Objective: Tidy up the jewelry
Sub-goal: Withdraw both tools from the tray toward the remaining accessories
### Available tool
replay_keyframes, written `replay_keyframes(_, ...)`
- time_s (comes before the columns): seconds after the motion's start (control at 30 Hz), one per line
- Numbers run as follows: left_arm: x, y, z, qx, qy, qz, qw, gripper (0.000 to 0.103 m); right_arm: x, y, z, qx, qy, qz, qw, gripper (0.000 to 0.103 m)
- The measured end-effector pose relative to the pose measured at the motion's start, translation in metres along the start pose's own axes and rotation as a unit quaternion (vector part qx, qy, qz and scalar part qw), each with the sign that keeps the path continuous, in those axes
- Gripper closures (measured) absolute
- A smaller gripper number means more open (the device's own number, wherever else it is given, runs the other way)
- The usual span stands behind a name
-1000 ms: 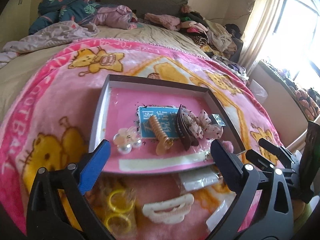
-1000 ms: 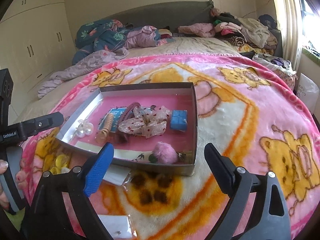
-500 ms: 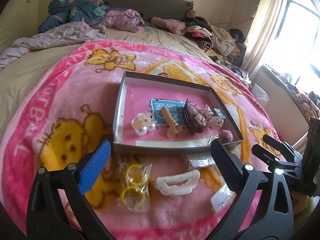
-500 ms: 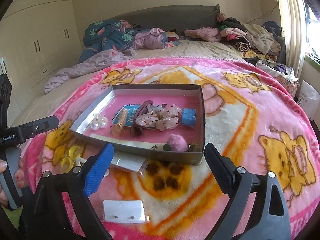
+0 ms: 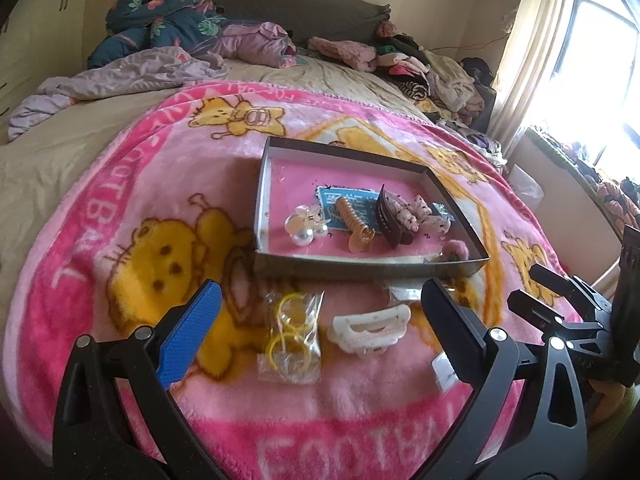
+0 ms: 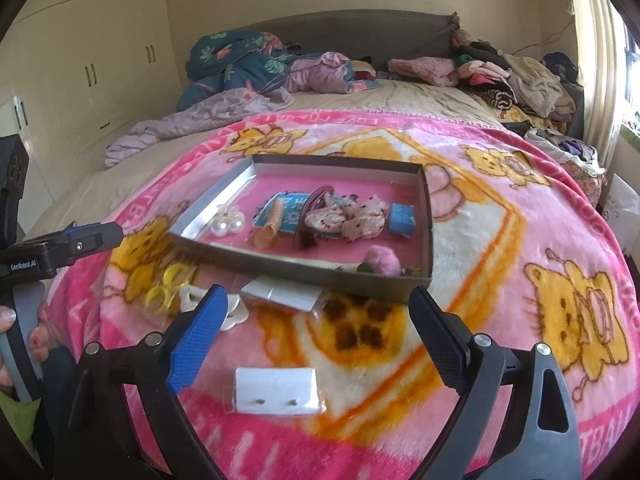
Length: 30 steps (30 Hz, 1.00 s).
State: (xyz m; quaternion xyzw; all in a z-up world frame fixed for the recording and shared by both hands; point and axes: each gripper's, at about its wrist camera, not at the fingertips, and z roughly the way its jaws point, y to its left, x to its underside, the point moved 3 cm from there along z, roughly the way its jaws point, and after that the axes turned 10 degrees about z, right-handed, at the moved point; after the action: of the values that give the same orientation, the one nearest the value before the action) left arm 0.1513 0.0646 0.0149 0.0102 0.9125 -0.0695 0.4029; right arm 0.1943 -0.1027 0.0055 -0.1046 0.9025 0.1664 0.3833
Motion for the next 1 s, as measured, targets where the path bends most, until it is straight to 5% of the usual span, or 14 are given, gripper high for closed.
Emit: replay_keyframes(1.0, 0.055, 0.015, -0.019, -0.038, 0.029, -0.003, 0.9989, 0.012, 0.046, 0.026, 0.002, -0.024, 0.047, -0.03, 0.998, 0.014)
